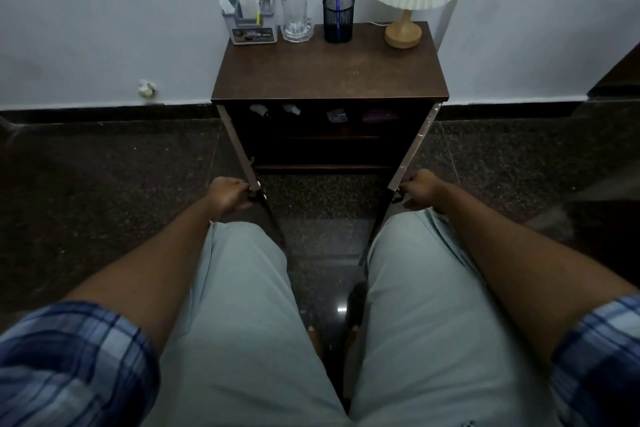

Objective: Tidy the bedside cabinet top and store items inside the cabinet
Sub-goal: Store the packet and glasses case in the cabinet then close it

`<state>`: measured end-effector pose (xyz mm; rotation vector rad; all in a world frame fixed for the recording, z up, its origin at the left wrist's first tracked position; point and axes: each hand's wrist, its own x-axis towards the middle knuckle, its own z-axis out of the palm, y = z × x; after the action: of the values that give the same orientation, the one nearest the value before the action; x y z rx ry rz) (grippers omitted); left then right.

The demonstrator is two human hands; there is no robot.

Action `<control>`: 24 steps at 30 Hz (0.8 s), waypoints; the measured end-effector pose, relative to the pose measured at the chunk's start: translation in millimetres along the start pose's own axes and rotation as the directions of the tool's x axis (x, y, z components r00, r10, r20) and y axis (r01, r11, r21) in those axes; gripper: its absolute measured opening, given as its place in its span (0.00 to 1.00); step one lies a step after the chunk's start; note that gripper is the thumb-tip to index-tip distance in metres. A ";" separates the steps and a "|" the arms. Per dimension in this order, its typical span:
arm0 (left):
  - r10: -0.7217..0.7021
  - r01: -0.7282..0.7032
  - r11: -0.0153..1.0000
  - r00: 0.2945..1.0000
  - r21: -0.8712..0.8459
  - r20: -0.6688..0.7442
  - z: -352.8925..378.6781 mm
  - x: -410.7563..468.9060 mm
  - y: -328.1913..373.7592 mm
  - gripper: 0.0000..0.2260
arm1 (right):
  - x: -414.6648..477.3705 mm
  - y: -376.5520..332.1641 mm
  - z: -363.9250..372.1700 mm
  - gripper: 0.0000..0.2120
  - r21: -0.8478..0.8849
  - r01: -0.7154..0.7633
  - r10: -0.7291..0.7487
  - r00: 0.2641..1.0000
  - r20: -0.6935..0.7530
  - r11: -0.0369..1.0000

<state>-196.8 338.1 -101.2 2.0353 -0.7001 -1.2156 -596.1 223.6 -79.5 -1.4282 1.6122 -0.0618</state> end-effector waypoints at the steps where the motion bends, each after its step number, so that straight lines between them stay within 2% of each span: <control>1: -0.001 0.001 1.000 1.000 -0.014 0.003 0.3 6.3 -1.5 0.09 | 2.8 -1.3 1.0 0.11 -0.014 -0.002 0.002 1.000 -0.005 1.000; 4: -0.006 0.005 0.999 0.999 0.033 0.037 1.3 24.5 -4.4 0.09 | 12.4 -3.1 2.1 0.11 -0.041 -0.004 0.005 1.000 0.015 0.999; 9: -0.001 -0.008 0.996 0.996 0.089 0.094 16.4 31.2 1.4 0.09 | 24.7 -9.8 7.7 0.13 0.023 0.015 -0.017 0.997 0.069 1.000; 15: -0.005 -0.003 0.999 0.979 0.036 0.202 35.5 47.9 12.0 0.09 | 48.4 -20.1 16.9 0.16 0.091 0.045 -0.054 0.994 0.092 0.995; 24: 0.002 0.005 0.998 0.991 -0.058 0.132 86.4 79.5 42.5 0.07 | 73.5 -60.5 26.4 0.15 0.142 0.050 -0.065 0.993 0.102 0.989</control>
<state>-245.2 230.8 -142.8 1.9217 -0.7170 -1.3657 -524.2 159.8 -102.3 -1.3475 1.4516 -0.1274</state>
